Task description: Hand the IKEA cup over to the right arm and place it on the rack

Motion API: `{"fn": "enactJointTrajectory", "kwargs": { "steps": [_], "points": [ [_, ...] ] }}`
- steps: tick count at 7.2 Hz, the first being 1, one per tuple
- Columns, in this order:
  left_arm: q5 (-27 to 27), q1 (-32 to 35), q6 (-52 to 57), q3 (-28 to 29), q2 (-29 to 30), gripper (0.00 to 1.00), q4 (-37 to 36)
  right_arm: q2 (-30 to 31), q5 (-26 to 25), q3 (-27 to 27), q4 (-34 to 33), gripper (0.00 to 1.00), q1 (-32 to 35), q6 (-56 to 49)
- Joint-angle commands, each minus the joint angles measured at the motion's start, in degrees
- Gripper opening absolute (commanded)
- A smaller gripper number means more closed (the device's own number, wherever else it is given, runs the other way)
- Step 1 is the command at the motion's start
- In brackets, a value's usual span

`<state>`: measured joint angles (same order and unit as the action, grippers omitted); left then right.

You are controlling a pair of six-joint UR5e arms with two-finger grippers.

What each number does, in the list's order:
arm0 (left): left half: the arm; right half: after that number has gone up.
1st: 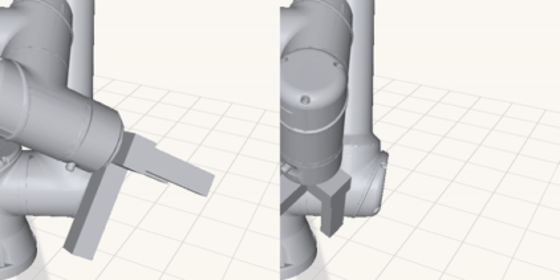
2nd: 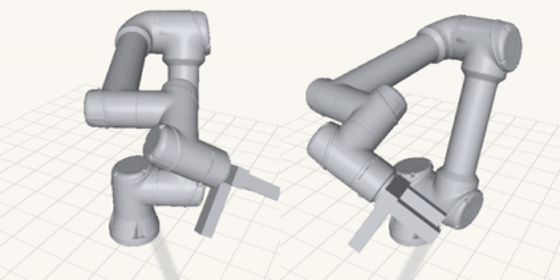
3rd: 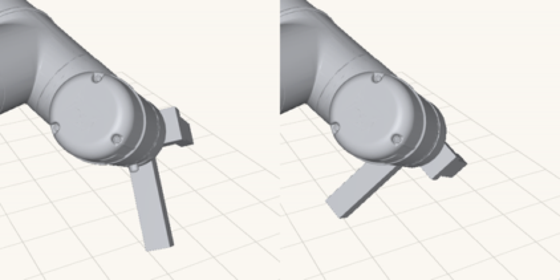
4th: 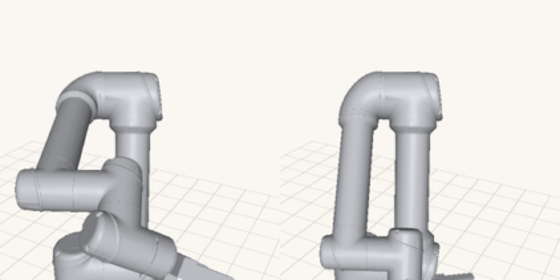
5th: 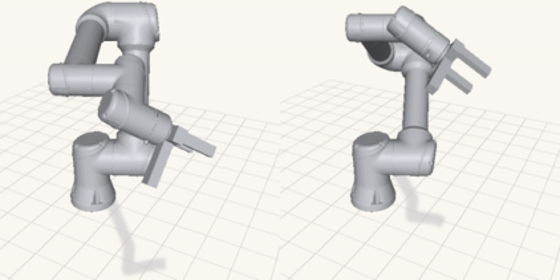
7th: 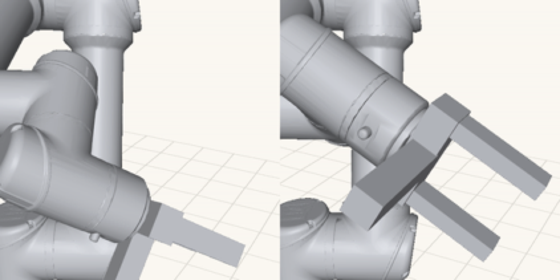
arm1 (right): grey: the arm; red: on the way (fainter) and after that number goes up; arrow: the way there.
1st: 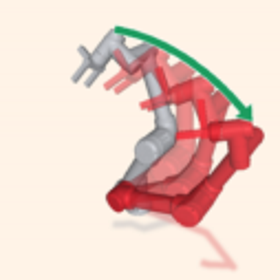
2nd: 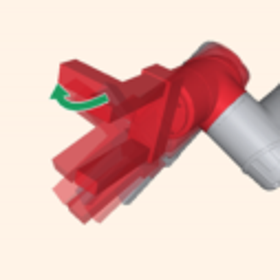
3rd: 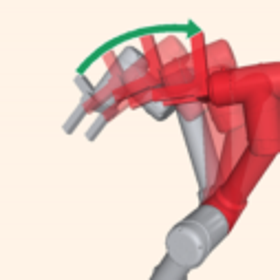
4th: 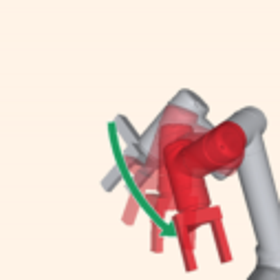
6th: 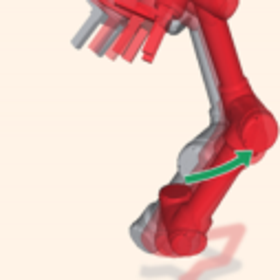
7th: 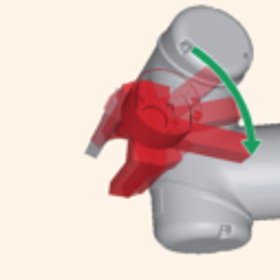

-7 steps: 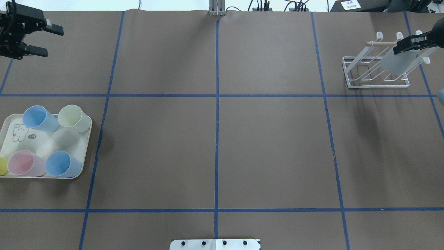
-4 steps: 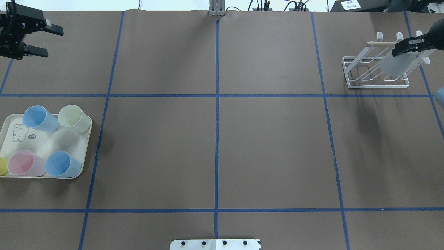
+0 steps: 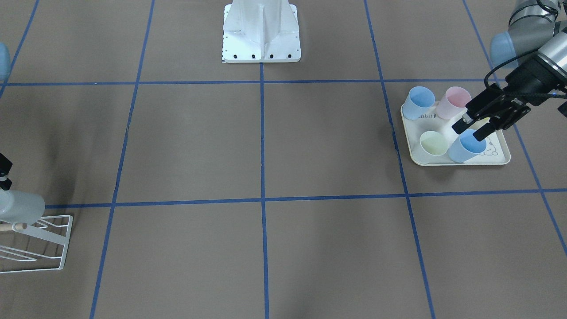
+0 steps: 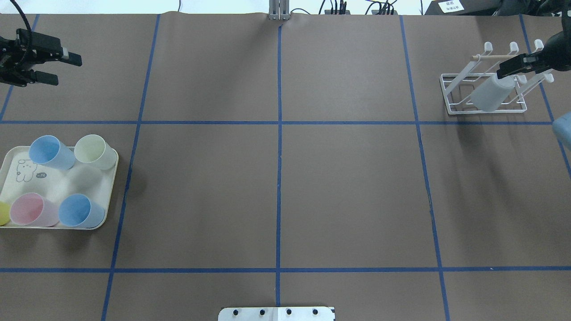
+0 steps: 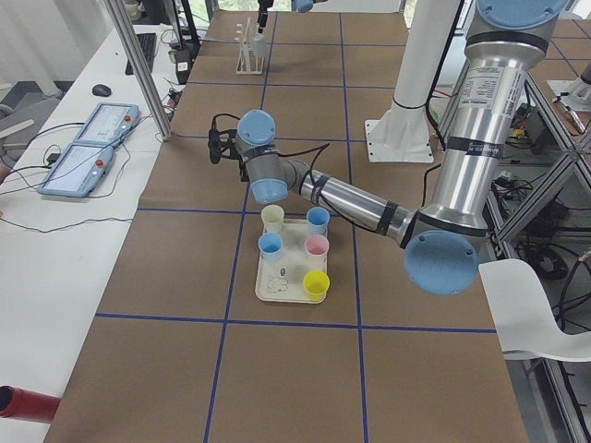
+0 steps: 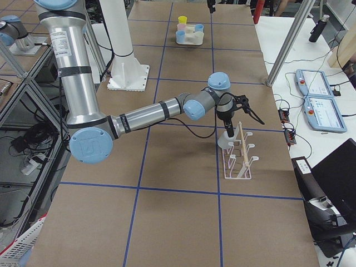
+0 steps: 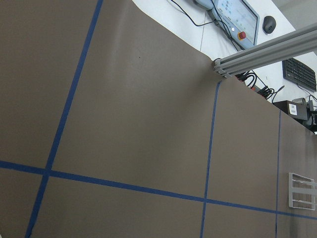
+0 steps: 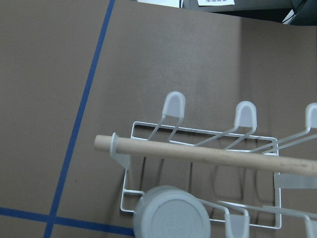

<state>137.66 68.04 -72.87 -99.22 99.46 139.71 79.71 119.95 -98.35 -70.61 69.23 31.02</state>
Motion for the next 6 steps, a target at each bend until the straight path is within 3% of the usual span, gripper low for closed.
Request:
{"fn": "enactJointTrajectory", "kwargs": {
  "steps": [1,3,6],
  "points": [
    [-5.69,-0.19,16.44,-0.09,-6.96,1.0,-3.39,0.01,0.19,-0.43,0.03,0.99,-0.06,0.18],
    [-10.55,-0.97,25.88,-0.44,-7.96,1.0,-11.87,0.01,0.37,-0.78,0.03,0.99,-0.32,0.27],
    [-10.84,-2.03,40.23,-1.31,-10.77,0.99,-26.55,0.01,0.46,-1.84,0.03,0.99,-0.67,0.36]
  ]
}}
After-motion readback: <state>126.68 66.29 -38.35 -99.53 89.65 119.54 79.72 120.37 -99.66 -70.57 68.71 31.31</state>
